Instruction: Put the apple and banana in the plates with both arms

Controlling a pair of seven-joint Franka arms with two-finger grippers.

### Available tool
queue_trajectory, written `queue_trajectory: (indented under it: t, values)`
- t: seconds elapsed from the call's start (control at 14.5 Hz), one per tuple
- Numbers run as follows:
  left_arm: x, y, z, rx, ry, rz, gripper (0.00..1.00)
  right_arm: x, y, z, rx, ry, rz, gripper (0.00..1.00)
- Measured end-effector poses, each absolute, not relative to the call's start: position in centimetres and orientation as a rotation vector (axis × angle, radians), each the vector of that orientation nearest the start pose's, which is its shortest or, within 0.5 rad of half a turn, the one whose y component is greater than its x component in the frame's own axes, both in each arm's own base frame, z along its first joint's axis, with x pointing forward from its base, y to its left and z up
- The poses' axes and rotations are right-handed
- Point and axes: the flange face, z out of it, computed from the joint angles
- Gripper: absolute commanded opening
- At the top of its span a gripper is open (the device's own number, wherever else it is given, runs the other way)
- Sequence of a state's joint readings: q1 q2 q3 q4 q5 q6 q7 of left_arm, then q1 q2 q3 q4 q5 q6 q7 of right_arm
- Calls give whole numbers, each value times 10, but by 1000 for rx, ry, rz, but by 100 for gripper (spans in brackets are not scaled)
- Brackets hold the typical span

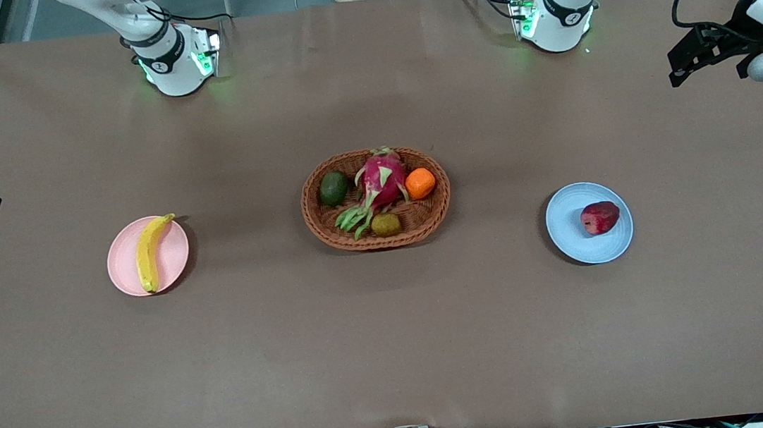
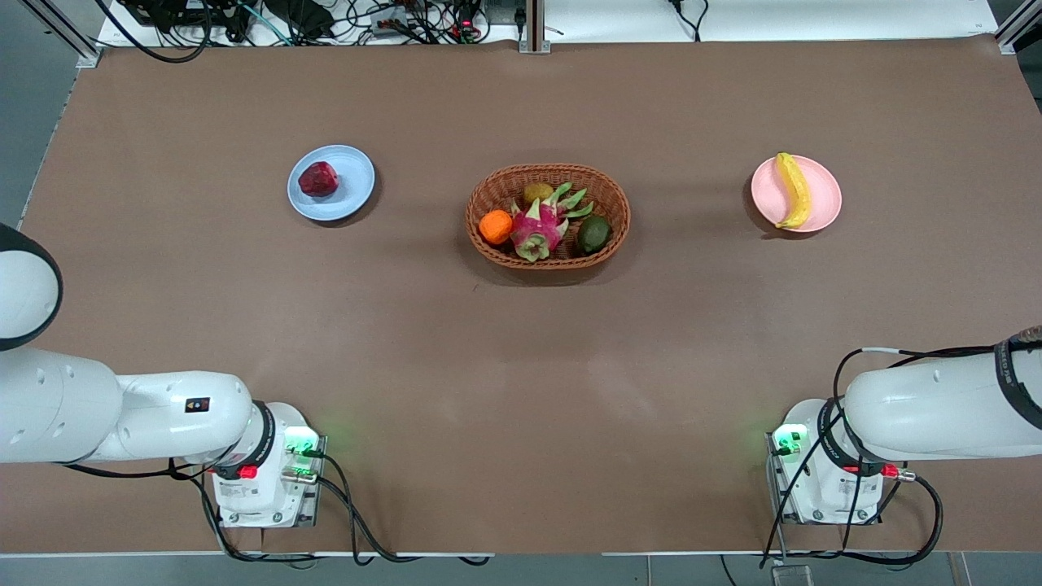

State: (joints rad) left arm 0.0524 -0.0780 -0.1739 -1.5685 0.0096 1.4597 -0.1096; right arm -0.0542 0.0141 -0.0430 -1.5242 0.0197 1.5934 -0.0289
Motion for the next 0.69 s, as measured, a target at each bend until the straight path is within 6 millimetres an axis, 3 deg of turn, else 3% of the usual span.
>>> queue_trajectory:
  t: [0.34,0.69]
  values:
    - [515,-66,657,-3115,15,44,100,542,-51,648,-3121,99,-101,100]
    - [516,-65,659,-3116,15,34,100,539,-49,646,-3122,90,-96,100]
